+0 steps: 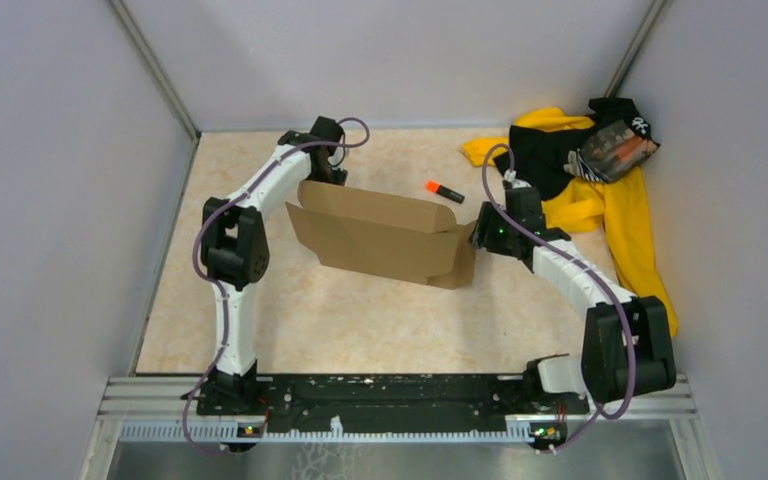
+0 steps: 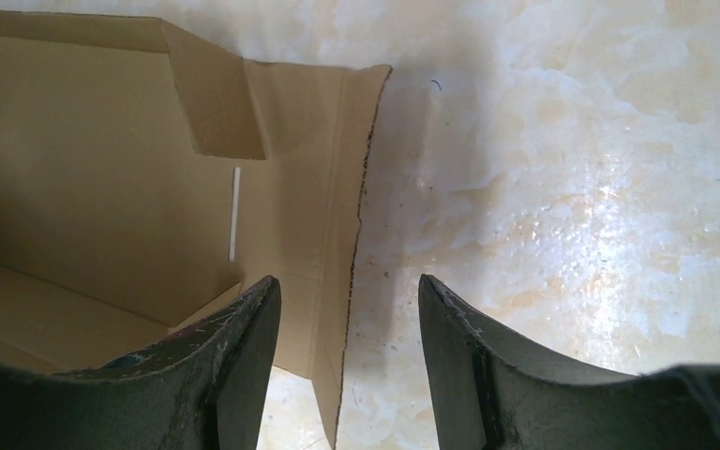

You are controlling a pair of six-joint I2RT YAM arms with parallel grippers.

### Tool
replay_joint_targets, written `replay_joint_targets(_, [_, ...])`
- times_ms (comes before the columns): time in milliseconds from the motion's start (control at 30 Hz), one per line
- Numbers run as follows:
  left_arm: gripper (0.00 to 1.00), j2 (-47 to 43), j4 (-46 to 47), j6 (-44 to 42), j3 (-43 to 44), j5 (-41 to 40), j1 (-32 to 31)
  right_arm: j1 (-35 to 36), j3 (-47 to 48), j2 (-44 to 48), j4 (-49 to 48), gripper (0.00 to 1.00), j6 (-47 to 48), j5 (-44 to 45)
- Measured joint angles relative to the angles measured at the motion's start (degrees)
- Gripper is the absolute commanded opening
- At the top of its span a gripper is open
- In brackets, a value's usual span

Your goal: Fold the paper box

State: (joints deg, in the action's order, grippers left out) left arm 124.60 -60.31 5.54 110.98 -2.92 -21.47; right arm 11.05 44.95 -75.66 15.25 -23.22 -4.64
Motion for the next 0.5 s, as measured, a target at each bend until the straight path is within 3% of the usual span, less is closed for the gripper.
replay_joint_targets(500, [0.49, -8.0, 10.2, 2.7, 0.0, 6.8, 0.4, 0.0, 0.2, -3.1, -0.9, 0.56, 1.7, -2.4])
